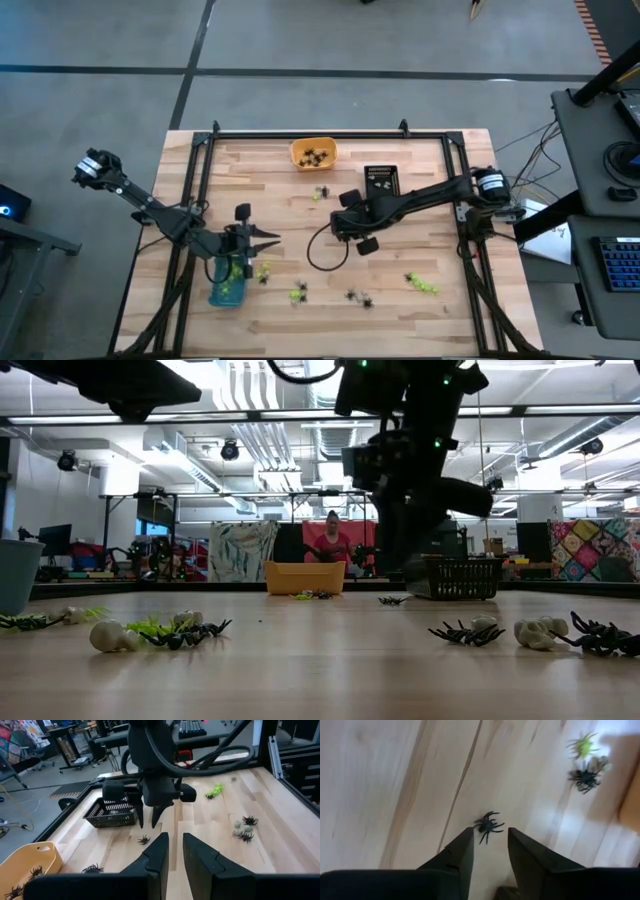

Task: Sort Halloween decoration
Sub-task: Put the black spider toy into the yellow bin

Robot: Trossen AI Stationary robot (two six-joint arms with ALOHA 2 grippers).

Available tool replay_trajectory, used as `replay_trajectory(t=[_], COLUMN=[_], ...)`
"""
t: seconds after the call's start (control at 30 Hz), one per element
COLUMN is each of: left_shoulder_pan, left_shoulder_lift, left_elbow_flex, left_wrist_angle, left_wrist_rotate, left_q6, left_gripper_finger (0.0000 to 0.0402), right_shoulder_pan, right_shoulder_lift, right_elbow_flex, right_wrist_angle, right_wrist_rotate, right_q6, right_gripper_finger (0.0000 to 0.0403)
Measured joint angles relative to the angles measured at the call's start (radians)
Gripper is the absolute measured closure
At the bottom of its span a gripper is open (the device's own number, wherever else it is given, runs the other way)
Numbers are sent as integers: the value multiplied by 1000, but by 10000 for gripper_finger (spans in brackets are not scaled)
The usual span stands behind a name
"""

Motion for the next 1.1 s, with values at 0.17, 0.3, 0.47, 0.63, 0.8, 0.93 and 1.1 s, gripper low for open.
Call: replay_trajectory(t=[0.17,0.3,0.47,0.63,0.8,0.93,1.1], left_shoulder_pan=[8,10,12,14,16,16,17], left_shoulder_lift=[11,11,11,11,11,11,11], left_elbow_flex=[0,0,0,0,0,0,0], left_wrist_angle=[-1,0,0,-1,-1,-2,-6], left_wrist_rotate=[-1,-2,-2,-3,-3,-3,-3], left_q6=[0,1,5,5,6,8,8], left_gripper_finger=[363,363,363,363,363,363,363], right_shoulder_pan=[-3,-12,-34,-59,-71,-69,-70], right_shoulder_lift=[44,73,99,101,109,142,176], right_elbow_flex=[0,0,0,0,0,3,3], right_wrist_angle=[-12,-10,-2,9,16,30,29], right_wrist_rotate=[0,0,0,0,-42,-45,-50], right_q6=[-23,-27,-25,-27,-37,-55,-63], right_gripper_finger=[263,265,264,267,281,294,322])
